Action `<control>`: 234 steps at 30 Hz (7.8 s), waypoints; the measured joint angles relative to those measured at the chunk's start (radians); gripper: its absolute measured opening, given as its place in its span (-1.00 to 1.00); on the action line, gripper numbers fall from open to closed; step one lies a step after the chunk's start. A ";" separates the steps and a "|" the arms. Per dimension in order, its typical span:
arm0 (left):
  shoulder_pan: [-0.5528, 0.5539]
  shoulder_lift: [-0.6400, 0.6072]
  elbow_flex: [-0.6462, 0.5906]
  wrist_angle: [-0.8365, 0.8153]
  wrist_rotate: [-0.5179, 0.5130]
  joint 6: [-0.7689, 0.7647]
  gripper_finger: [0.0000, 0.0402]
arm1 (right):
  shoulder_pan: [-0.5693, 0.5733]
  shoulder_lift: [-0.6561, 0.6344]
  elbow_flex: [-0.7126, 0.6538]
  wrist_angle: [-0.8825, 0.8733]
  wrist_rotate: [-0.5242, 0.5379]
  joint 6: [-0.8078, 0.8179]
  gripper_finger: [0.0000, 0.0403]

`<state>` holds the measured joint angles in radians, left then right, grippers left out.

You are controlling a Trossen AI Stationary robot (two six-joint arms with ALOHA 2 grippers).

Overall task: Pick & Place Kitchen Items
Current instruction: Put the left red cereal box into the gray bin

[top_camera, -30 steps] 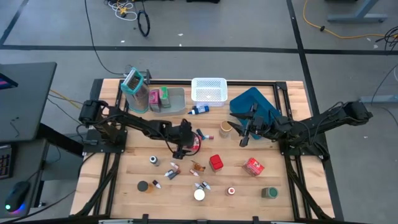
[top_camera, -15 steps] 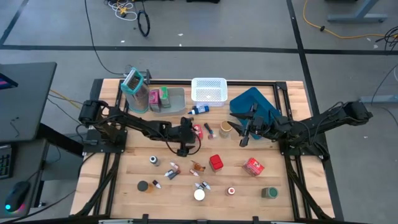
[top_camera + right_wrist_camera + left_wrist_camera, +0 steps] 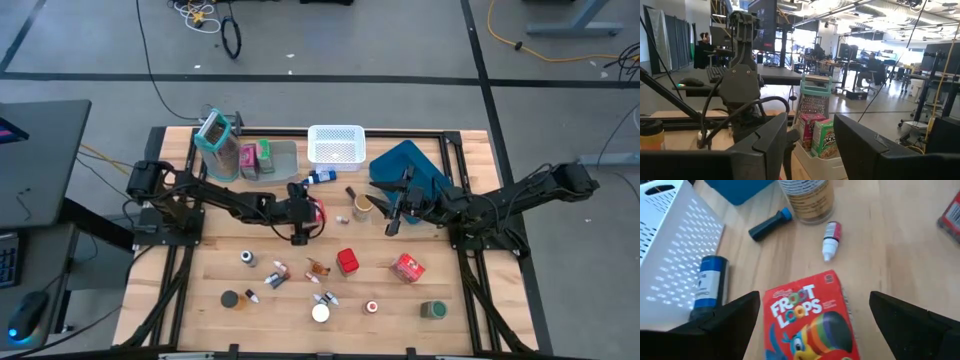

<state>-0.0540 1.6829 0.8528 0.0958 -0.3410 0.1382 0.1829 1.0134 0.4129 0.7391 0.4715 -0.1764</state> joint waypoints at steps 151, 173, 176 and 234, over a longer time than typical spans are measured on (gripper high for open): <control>0.443 -0.071 -0.217 0.523 -0.278 -0.273 -0.02 | 0.000 0.000 0.000 -0.023 -0.017 0.116 -0.14; 0.493 -0.069 -0.130 0.275 -0.007 -0.319 -0.31 | 0.000 0.000 0.000 -0.028 -0.017 0.116 -0.14; 0.502 -0.069 -0.053 0.121 -0.026 -0.282 -0.19 | 0.000 0.000 0.000 -0.029 -0.017 0.116 -0.14; 0.645 -0.029 0.174 -0.449 0.113 -0.344 0.23 | 0.000 0.000 0.000 -0.032 -0.017 0.134 -0.14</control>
<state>0.5913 1.6539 1.0267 -0.3533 -0.2281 -0.2058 0.1829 1.0134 0.4133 0.7068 0.4541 -0.0422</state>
